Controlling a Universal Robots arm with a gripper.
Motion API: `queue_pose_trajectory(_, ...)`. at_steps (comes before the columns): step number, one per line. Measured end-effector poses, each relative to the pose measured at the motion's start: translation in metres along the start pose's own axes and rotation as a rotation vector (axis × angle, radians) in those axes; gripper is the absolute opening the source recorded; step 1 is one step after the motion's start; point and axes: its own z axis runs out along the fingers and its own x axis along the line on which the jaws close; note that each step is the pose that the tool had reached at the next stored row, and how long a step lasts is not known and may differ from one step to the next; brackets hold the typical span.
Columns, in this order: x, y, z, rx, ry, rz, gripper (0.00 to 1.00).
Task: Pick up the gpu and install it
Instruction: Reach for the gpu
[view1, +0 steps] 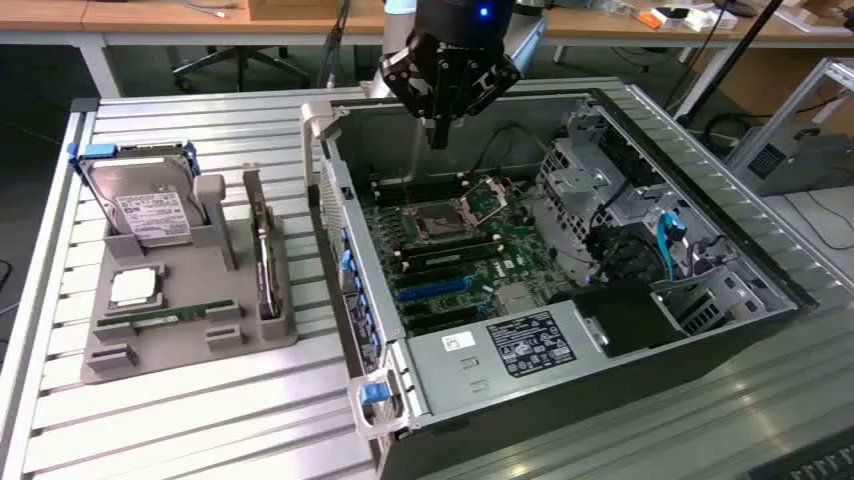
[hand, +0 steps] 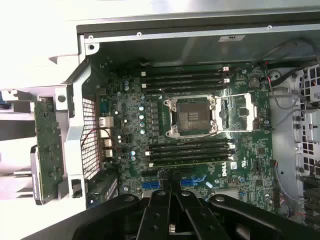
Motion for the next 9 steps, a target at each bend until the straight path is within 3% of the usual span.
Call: queue_pose_trajectory(9, 0.0045, -0.0003, -0.0001, 0.0000, 0.0000, 0.000, 0.11)
